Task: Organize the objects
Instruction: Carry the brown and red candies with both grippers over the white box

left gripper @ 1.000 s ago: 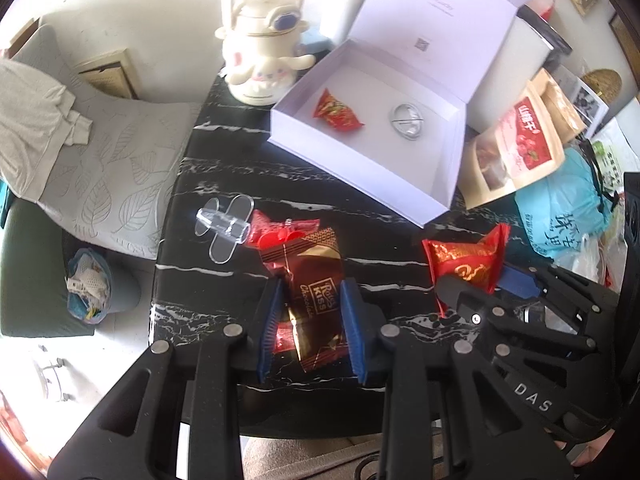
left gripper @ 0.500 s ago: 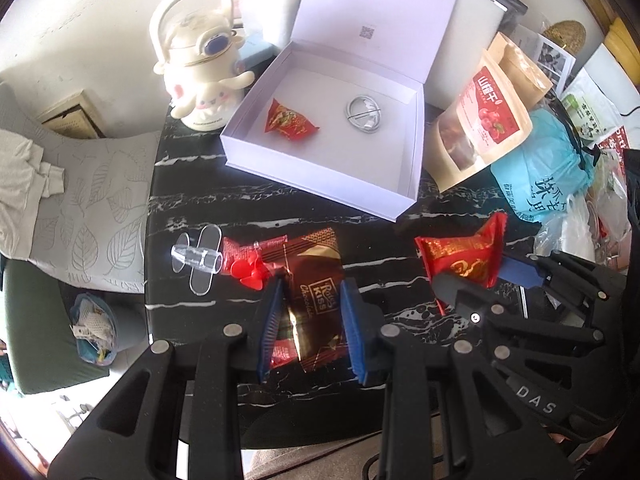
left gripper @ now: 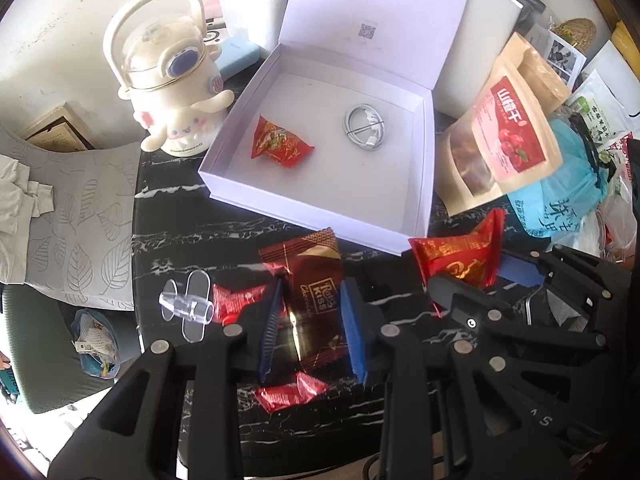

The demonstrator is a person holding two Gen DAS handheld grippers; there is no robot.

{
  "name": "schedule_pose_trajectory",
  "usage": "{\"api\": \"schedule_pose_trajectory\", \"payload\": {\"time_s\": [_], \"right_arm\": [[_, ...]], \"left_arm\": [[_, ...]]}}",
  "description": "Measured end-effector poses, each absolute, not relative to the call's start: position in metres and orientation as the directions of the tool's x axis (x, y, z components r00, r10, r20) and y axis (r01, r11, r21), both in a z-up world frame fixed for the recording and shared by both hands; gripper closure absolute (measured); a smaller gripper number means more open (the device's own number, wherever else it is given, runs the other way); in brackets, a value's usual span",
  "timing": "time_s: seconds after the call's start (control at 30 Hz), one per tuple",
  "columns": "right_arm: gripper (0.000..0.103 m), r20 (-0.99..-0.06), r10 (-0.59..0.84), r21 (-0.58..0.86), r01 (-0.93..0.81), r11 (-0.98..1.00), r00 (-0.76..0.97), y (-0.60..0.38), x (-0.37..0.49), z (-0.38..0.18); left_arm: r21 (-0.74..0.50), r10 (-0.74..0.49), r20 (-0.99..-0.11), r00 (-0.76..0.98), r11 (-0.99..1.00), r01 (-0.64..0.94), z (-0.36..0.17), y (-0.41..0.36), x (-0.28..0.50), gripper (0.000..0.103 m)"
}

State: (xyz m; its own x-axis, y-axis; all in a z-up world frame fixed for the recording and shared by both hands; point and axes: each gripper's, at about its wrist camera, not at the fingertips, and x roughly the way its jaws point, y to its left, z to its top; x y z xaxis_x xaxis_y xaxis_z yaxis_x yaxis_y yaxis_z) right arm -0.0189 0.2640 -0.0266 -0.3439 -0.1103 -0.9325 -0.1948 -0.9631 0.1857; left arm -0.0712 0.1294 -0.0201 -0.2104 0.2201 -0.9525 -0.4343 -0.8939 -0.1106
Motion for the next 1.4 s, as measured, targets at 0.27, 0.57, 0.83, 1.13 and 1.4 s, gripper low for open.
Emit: {"api": "schedule_pose_trajectory", "payload": {"time_s": [0.27,0.57,0.83,1.13,1.4], "right_arm": [[0.059,-0.941,-0.111,0.186,-0.216,-0.959,-0.319,0.284,-0.050,-0.041],[0.059,-0.942,-0.080,0.165,-0.243,-0.956,-0.325,0.310,-0.086,-0.051],[0.059,-0.943,-0.054,0.157,-0.296,-0.942,-0.328,0.330,-0.110,-0.061],[0.059,-0.946,-0.013,0.125,-0.330,-0.936,-0.323,0.344,-0.135,-0.075],[0.059,-0.952,-0.007,0.123,-0.364,-0.923,-0.306,0.357,-0.152,-0.091]], "left_arm": [[-0.108,0.205,-0.962,-0.183,-0.894,-0.434,-0.037,0.147,-0.110,0.075],[-0.088,0.198,-0.960,-0.199,-0.885,-0.458,-0.046,0.173,-0.150,0.075],[-0.062,0.193,-0.956,-0.223,-0.871,-0.486,-0.056,0.195,-0.178,0.074],[-0.017,0.173,-0.951,-0.255,-0.857,-0.515,-0.072,0.214,-0.206,0.074],[0.012,0.154,-0.950,-0.273,-0.853,-0.522,-0.088,0.224,-0.231,0.074]]}}
